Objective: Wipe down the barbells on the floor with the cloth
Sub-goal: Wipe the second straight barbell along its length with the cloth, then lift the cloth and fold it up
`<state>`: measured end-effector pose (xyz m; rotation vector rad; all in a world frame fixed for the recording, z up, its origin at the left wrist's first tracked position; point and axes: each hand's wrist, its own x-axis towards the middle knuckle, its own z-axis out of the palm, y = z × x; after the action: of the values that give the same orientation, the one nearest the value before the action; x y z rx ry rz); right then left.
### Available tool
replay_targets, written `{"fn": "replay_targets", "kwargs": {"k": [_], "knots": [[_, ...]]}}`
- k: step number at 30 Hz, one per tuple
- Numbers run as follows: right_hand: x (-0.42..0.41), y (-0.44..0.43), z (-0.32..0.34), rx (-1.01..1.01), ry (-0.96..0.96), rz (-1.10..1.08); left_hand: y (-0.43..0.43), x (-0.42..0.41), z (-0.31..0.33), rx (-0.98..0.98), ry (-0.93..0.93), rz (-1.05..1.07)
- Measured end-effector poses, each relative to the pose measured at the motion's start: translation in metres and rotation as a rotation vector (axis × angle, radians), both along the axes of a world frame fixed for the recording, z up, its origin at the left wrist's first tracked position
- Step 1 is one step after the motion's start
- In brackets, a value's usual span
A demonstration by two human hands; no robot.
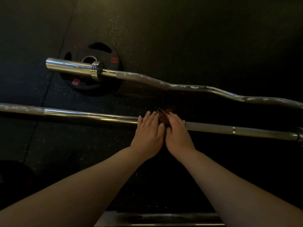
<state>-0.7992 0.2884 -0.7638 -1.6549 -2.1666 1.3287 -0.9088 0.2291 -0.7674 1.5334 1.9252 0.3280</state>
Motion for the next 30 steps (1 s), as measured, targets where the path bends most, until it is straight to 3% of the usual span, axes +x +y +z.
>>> {"fn": "replay_targets", "kwargs": {"k": [4, 8, 12, 16, 19, 23, 28, 30], "knots": [[-0.003, 0.007, 0.029, -0.342, 0.228, -0.172, 0.012, -0.007, 0.036, -0.116, -0.786, 0.416], [-0.006, 0.003, 0.055, -0.48, 0.319, -0.3, 0.016, -0.008, 0.054, -0.06, -0.717, 0.608], [-0.011, -0.004, 0.074, -0.482, 0.456, -0.553, 0.016, -0.019, 0.088, -0.042, -0.725, 0.8], [-0.018, -0.003, 0.097, -0.756, 0.698, -0.772, 0.01, -0.026, 0.122, -0.018, -0.743, 0.834], [-0.017, -0.002, 0.119, -0.864, 0.725, -0.716, 0.003, -0.028, 0.145, -0.108, -0.872, 0.882], [-0.011, 0.001, 0.146, -0.736, 0.672, -0.486, -0.013, -0.03, 0.168, -0.125, -0.94, 0.744], [0.0, 0.005, 0.19, -0.244, 0.338, -0.233, -0.029, -0.039, 0.2, 0.059, -0.785, 0.635], [0.008, 0.011, 0.208, -0.118, 0.286, -0.176, -0.036, -0.045, 0.219, 0.14, -0.768, 0.631]]}}
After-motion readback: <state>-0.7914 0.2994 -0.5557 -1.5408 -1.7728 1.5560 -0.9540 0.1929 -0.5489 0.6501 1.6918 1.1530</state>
